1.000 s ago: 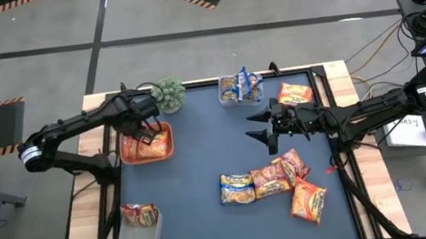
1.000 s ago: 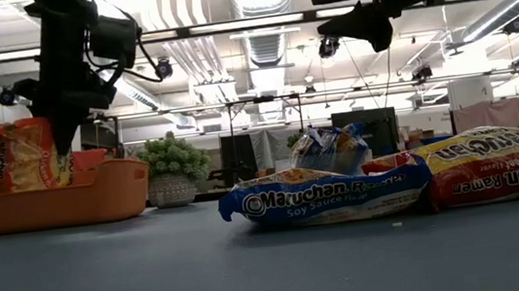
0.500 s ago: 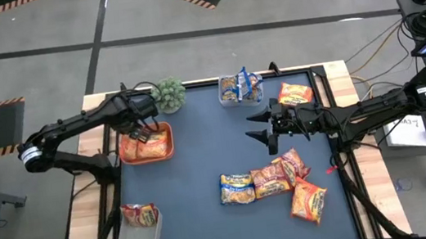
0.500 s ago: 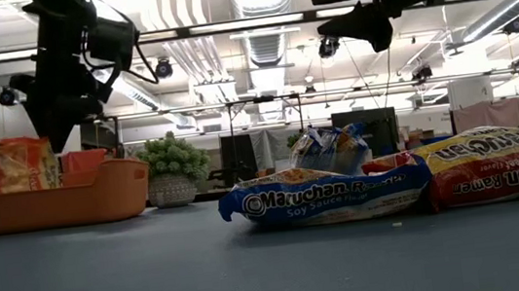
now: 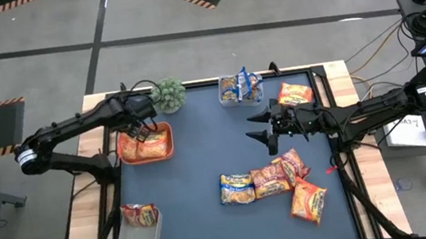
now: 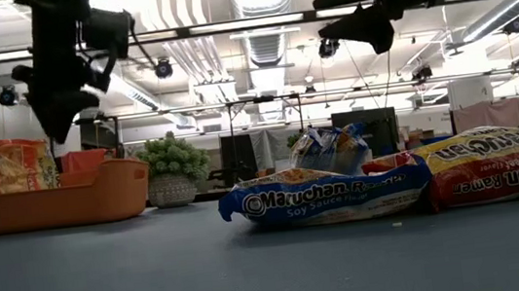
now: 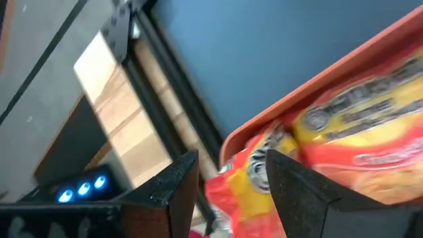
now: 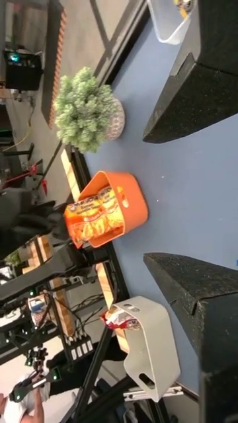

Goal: Sort Maruchan noodles
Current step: Put the blue noodle pack into the transparent bin

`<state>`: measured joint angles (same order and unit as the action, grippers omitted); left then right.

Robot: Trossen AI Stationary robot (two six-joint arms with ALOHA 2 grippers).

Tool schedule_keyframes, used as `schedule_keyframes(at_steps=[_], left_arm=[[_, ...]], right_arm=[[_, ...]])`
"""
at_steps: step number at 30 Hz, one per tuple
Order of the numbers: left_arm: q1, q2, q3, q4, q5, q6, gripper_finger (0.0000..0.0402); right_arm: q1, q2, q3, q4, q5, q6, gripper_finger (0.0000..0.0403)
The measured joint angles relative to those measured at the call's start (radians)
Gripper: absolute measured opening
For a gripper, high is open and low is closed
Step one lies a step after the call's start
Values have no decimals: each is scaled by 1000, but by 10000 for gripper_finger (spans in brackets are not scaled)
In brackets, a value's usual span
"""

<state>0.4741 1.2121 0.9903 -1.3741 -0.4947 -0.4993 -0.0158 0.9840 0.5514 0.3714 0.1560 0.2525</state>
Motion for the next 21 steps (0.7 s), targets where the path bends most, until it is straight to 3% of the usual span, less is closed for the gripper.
schedule_keyframes(at_steps=[4, 11, 18, 21], left_arm=[[-91, -53, 23, 84, 29, -12, 160], [-367, -151, 2, 470, 61, 9, 160], [-646, -115, 1, 768, -104, 144, 160], [-735, -75, 1, 840, -172, 198, 160]], right_arm=[[0, 0, 0, -20, 2, 27, 272], [0, 1, 0, -78, 2, 104, 267], [23, 99, 0, -31, 2, 202, 243], [30, 165, 0, 5, -48, 238, 229]])
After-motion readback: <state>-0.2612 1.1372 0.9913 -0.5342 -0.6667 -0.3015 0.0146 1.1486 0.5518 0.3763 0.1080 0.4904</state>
